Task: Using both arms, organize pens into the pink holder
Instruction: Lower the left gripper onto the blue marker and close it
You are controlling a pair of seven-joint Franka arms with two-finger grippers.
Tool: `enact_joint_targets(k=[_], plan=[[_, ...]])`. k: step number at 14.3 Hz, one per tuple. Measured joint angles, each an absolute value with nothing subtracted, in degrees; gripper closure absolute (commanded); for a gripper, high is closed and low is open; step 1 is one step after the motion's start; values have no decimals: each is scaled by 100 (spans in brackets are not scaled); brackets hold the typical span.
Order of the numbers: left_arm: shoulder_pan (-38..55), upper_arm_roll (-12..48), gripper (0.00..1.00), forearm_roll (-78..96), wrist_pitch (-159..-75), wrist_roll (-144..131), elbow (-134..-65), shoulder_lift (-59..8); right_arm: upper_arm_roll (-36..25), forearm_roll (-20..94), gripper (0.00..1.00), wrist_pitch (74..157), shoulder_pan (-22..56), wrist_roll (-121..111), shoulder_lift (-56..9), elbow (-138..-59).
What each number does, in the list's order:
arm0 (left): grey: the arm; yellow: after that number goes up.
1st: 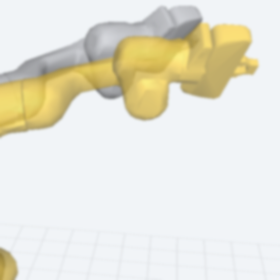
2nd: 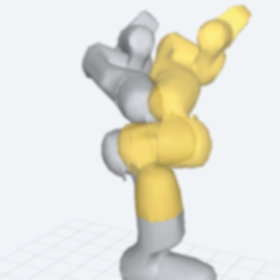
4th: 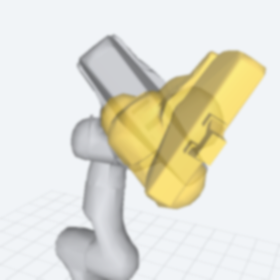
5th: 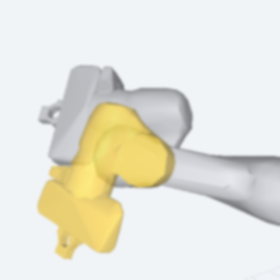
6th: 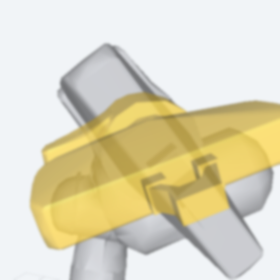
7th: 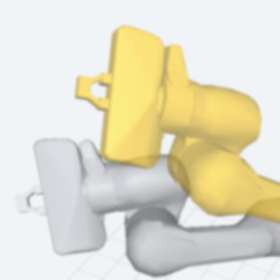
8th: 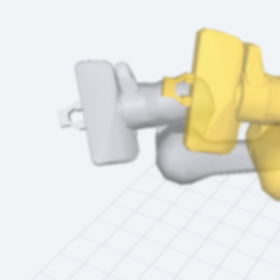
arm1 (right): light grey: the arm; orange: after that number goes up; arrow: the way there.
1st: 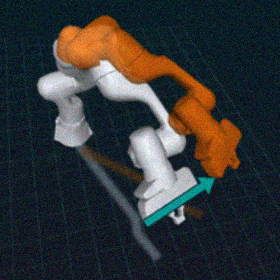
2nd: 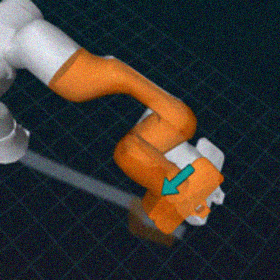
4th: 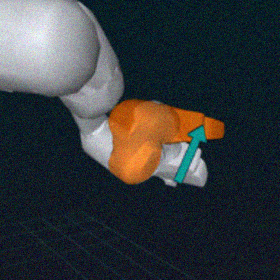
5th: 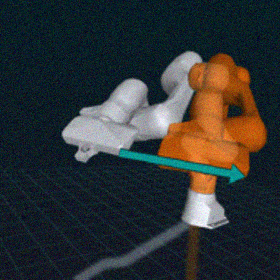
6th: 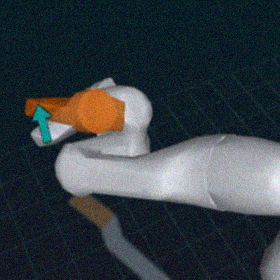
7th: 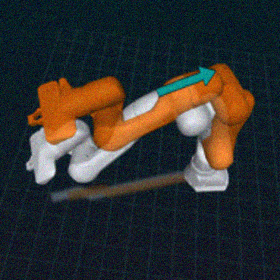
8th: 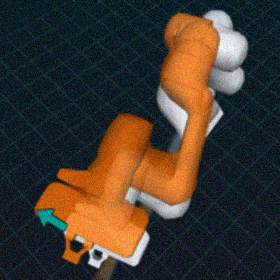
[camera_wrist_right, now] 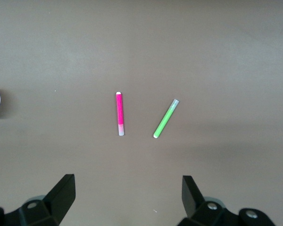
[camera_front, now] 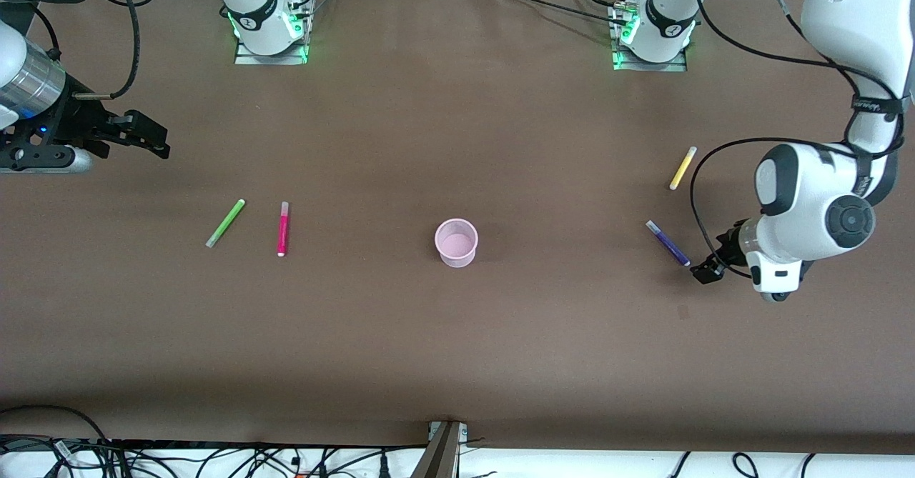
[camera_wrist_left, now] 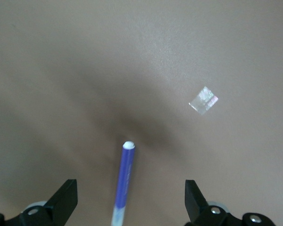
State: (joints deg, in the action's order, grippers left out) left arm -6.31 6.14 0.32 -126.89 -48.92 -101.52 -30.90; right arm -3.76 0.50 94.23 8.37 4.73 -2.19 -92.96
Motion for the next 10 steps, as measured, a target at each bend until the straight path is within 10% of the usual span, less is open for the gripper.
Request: enact_joint_targets(k=[10], plan=[[-519, 590, 11, -208, -13242, -5047, -10215, -3644, -373, 50, 0, 9430, 838, 459, -219, -9222]])
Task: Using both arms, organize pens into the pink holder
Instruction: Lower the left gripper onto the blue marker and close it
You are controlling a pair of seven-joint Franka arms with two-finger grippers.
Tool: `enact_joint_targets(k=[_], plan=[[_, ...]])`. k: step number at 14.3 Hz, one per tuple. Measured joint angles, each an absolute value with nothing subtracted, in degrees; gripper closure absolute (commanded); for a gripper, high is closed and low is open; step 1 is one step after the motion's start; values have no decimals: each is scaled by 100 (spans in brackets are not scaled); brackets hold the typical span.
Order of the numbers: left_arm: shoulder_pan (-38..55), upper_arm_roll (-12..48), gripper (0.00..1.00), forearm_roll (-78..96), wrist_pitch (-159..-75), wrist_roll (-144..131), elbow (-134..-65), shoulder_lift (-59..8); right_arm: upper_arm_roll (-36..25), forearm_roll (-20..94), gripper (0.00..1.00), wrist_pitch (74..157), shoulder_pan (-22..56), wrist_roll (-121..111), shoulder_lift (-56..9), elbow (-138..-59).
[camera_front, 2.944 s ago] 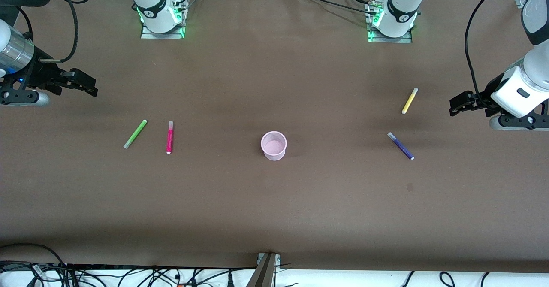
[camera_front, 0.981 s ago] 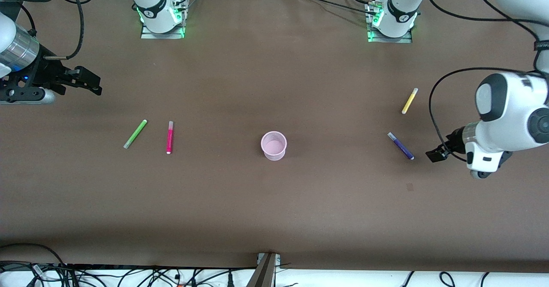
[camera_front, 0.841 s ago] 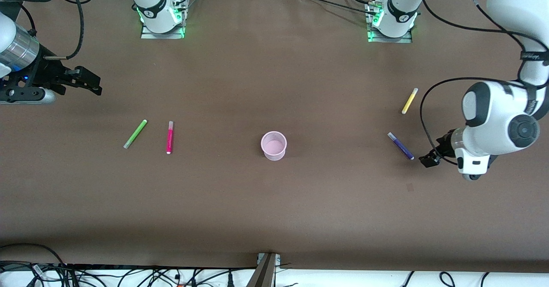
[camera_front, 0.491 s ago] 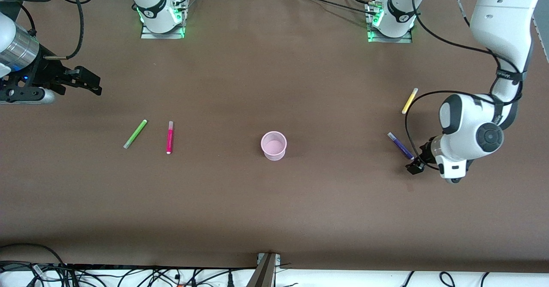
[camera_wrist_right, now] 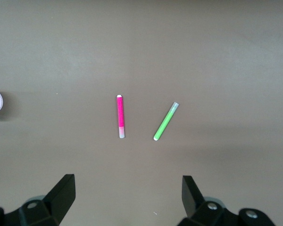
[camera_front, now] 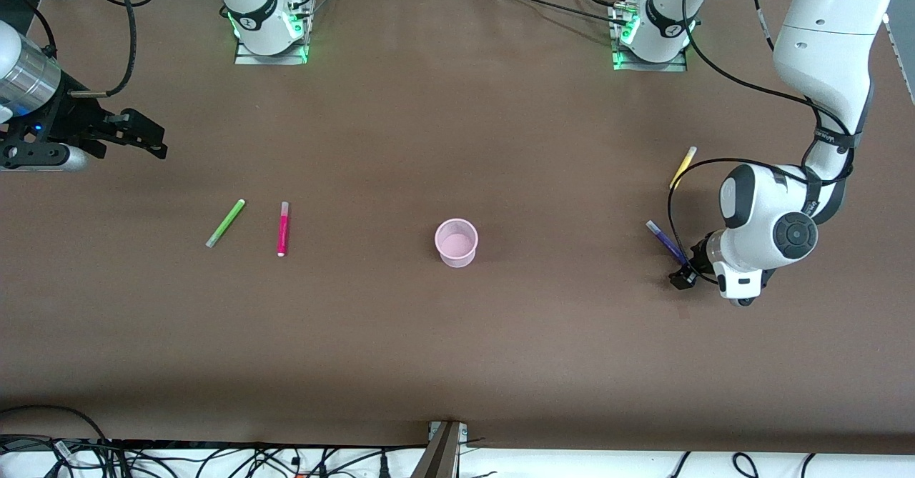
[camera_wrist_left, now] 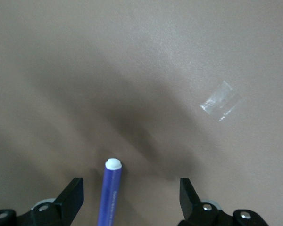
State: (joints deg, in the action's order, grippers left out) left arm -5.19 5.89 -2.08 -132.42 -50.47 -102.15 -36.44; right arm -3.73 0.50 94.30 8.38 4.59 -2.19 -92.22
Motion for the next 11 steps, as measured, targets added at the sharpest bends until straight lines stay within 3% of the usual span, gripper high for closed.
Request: enact_joint_targets(k=[4, 9, 11], plan=[[-520, 589, 29, -241, -13242, -5070, -10319, -3644, -346, 50, 0, 9430, 945, 439, -219, -9211], [-520, 589, 29, -450, -13242, -5113, -10352, -3644, -338, 50, 0, 9430, 1013, 439, -219, -9209], [-520, 589, 39, -455, -13242, -5116, -10358, -3644, -337, 50, 0, 9429, 1013, 439, -219, -9209]])
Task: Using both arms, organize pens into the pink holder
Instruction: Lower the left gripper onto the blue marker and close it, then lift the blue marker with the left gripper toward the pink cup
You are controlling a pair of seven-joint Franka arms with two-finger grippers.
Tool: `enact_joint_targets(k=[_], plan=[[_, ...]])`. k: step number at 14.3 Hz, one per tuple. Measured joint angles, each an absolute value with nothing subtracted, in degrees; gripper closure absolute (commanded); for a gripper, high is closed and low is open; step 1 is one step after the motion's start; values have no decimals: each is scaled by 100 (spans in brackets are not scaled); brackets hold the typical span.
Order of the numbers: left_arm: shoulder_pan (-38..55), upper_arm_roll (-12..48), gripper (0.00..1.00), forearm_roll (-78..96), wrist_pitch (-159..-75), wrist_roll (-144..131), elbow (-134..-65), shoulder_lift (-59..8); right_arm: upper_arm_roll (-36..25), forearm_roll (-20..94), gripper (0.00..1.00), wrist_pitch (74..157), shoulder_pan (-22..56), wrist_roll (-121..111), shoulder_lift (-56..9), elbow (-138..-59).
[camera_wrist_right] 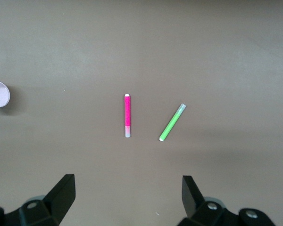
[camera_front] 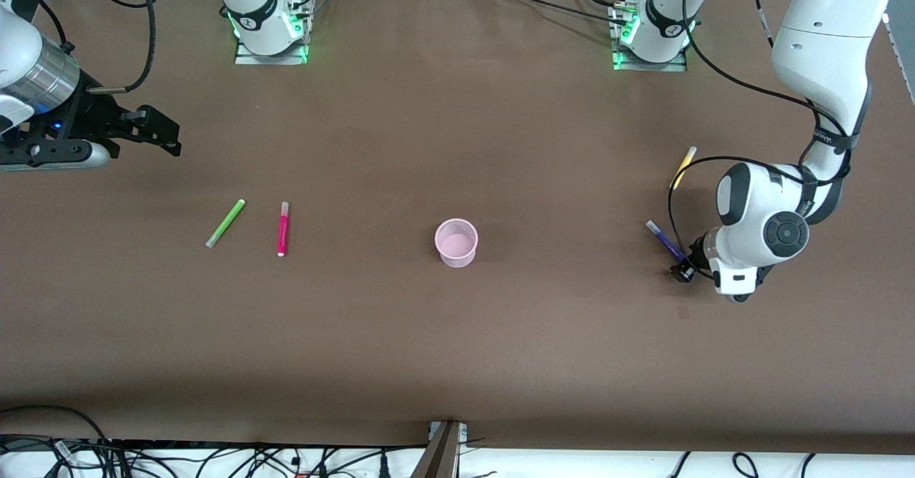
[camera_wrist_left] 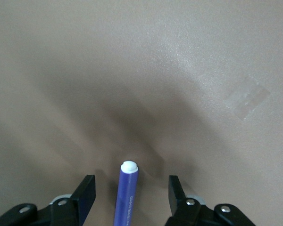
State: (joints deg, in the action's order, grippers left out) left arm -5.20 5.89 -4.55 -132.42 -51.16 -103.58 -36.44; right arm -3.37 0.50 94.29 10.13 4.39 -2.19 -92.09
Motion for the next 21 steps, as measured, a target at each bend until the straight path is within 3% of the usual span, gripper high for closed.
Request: enact_joint_targets(k=[12, 19, 21], plan=[[-541, 578, 42, -460, -13415, -5119, -10383, -3738, -337, 49, 0, 9429, 1014, 439, -219, -9209], [-540, 591, 100, -462, -13495, -5119, -10378, -3734, -337, 38, 0, 9429, 1015, 438, -220, -9209], [-540, 590, 100, -462, -13495, -5118, -10378, -3733, -337, 37, 0, 9429, 1015, 438, -221, -9209]])
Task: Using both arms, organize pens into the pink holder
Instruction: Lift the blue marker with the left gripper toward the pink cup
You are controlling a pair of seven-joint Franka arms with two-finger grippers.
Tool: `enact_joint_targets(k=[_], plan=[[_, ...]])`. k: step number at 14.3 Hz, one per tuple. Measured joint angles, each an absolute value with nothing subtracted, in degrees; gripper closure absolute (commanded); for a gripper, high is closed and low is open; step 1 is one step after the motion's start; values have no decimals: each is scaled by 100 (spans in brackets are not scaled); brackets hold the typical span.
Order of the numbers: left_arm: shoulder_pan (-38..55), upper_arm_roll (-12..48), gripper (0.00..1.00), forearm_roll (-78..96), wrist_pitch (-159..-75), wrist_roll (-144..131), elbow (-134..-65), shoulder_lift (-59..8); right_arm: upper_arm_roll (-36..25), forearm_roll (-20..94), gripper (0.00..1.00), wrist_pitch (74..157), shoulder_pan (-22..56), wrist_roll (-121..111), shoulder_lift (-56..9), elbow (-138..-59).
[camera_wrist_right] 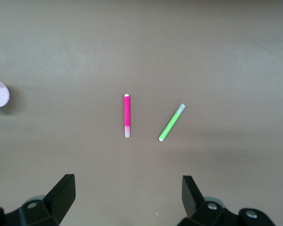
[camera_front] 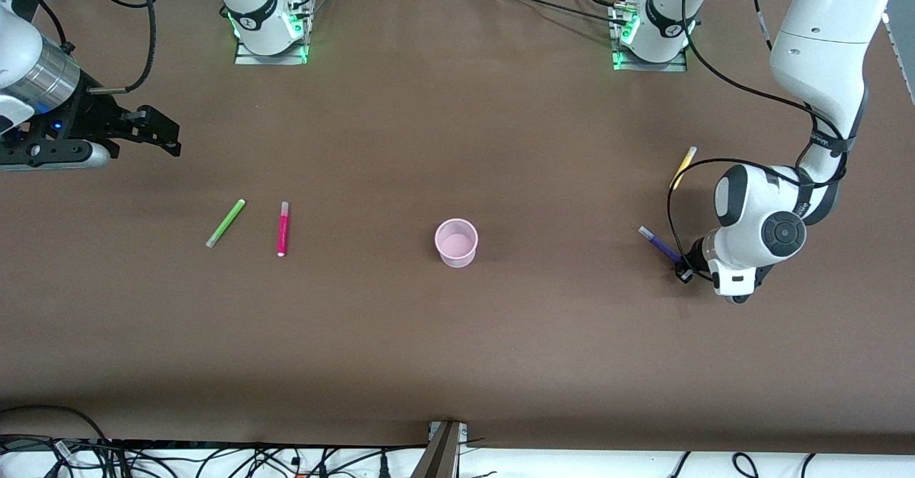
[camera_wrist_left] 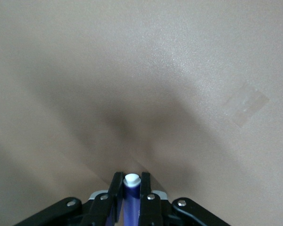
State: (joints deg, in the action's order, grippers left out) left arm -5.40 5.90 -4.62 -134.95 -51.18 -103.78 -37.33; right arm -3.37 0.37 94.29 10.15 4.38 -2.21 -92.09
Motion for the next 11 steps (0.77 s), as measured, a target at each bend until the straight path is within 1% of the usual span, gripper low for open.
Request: enact_joint_targets(k=[2, 4, 8, 11], plan=[[-540, 589, 100, -463, -13494, -5118, -10349, -3723, -337, 37, 0, 9429, 1016, 437, -221, -9209], [-524, 626, 100, -464, -13360, -5117, -10158, -3623, -337, 37, 0, 9429, 1017, 437, -221, -9209], [-205, 695, 100, -464, -12036, -5248, -9272, -3080, -337, 33, 0, 9431, 1018, 439, -243, -9209], [304, 714, 100, -464, -11751, -6105, -8927, -2788, -337, 33, 0, 9433, 1023, 439, -319, -9209]])
